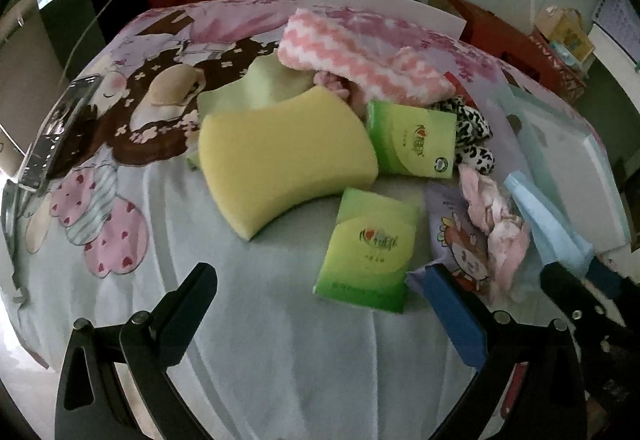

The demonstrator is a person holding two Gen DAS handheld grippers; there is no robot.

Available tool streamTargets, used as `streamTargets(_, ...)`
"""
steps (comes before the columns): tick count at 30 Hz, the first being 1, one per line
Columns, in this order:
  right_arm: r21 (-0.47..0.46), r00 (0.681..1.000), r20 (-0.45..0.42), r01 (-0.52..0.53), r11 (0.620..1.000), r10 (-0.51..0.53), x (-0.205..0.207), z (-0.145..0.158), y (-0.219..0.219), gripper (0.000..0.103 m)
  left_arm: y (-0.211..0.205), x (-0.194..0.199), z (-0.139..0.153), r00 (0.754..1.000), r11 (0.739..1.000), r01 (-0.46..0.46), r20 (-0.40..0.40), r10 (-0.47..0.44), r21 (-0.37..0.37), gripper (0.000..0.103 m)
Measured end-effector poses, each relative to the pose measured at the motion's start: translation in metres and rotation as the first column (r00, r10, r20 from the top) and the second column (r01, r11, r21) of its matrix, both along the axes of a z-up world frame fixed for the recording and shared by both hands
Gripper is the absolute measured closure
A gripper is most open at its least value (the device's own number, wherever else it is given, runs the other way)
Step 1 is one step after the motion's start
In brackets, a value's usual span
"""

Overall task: Organize soft objects
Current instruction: 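Grasp the blue face mask with the right tool while the left tool grasps a green tissue pack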

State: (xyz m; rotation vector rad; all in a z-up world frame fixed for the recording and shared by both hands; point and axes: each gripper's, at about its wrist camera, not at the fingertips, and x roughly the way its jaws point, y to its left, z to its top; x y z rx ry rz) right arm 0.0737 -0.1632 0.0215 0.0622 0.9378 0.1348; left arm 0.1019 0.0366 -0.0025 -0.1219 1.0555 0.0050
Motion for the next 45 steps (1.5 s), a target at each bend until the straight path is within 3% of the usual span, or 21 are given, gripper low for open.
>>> streamTargets(7,0.032,1.0,-0.028,0.0,0.999,0.001,0.005,-0.009,-0.004,0.06,-0.003,0.015,-0.008,0.999,0.999,-0.004,-0.035,0.003,-0.046,0.0)
streamTargets(13,0.058,0.998,-0.058,0.017,0.998,-0.014,0.009,-0.017,-0.01,0.077,0.002,0.019,-0.011,0.998,0.992,-0.024,-0.06,0.016,-0.124,0.0)
streamTargets(25,0.076,0.998,-0.062,0.0,0.997,0.005,0.011,-0.021,-0.011,0.086,0.013,0.022,-0.006,0.997,0.982,-0.057,-0.057,0.048,-0.179,0.005)
streamTargets(29,0.08,0.998,-0.062,0.0,0.997,0.005,0.01,-0.02,-0.012,0.086,0.005,0.022,-0.01,0.996,0.992,-0.036,-0.08,0.026,-0.123,0.016)
streamTargets(35,0.082,0.998,-0.067,0.005,0.997,0.0,0.009,-0.021,-0.013,0.086,0.0,0.022,-0.012,0.997,0.994,-0.024,-0.072,0.016,-0.111,0.02)
streamTargets(36,0.082,0.998,-0.069,0.006,0.997,0.0,0.009,-0.021,-0.013,0.086,-0.001,0.021,-0.012,0.997,0.994,-0.025,-0.075,0.017,-0.106,0.022)
streamTargets(41,0.089,0.998,-0.069,0.011,0.996,-0.005,0.007,-0.019,-0.014,0.087,-0.006,0.019,-0.017,0.997,0.998,-0.03,-0.072,0.026,-0.057,0.05)
streamTargets(45,0.099,0.997,-0.072,0.013,0.995,-0.005,0.006,-0.019,-0.015,0.088,-0.008,0.015,-0.015,0.998,0.998,-0.028,-0.065,0.024,-0.055,0.05)
